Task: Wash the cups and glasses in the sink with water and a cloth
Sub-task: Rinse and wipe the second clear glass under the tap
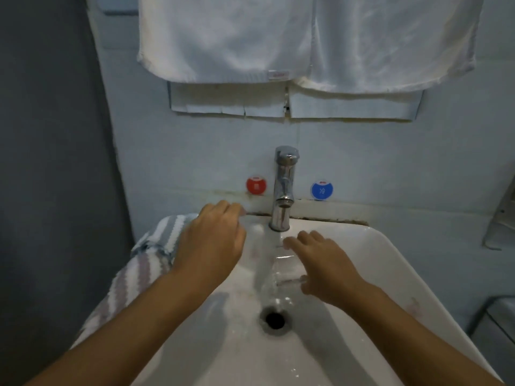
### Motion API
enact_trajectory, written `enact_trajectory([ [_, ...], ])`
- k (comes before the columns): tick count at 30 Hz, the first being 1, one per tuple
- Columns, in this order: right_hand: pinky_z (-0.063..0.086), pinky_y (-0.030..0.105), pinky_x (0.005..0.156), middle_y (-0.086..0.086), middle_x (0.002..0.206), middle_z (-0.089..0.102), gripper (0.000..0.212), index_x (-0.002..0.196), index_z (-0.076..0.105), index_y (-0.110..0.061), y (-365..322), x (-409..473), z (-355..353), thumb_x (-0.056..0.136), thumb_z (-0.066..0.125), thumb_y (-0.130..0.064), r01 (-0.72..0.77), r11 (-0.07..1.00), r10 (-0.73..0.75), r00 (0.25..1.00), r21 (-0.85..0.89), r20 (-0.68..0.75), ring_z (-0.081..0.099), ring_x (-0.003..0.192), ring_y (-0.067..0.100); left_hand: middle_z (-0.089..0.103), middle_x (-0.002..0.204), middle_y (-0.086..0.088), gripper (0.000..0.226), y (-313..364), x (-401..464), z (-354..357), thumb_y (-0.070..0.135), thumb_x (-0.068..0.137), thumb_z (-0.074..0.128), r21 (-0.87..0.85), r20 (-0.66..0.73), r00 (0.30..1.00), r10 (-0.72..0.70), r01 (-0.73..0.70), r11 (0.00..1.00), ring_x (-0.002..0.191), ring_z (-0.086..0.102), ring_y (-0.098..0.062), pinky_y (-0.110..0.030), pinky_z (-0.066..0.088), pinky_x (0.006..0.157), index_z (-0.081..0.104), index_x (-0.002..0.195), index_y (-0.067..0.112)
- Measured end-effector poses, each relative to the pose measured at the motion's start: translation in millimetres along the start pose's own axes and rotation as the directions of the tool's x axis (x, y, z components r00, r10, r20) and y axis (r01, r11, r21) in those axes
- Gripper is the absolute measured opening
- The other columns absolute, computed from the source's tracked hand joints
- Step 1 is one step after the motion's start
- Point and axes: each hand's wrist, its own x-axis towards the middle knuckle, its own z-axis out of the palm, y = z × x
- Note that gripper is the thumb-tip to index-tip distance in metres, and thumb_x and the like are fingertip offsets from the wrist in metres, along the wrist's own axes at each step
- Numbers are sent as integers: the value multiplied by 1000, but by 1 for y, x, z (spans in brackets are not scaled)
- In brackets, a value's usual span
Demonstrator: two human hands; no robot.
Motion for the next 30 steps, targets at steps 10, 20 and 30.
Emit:
enact_trajectory([
  [10, 58, 44, 83, 12, 99, 69, 82, 111, 71, -9, -21, 8, 9, 34, 98, -7, 369, 868, -431, 892, -333, -137, 67, 87, 30, 58, 100, -11, 19, -99, -48, -35, 5, 80, 61, 384, 221, 953, -207, 110, 917, 95, 57, -34, -43, 49, 72, 61, 99, 11],
  [20, 54, 45, 89, 16, 108, 67, 87, 118, 68, -8, -13, 3, 4, 35, 95, -1, 310, 886, -392, 898, -345, -200, 66, 97, 35, 65, 114, -16, 42, -131, -54, -40, 45, 94, 54, 95, 517, 562, -646, 712, 696, 92, 63, -26, -28, 46, 71, 58, 107, 6],
  [30, 53, 41, 91, 10, 116, 65, 79, 128, 61, -14, -7, 6, 8, 55, 89, -4, 211, 948, -269, 932, -240, -242, 62, 102, 29, 59, 74, -7, 22, -129, -60, -42, 19, 87, 72, -365, 206, 789, -578, 610, 703, 65, 49, -18, -32, 42, 59, 57, 83, 3],
])
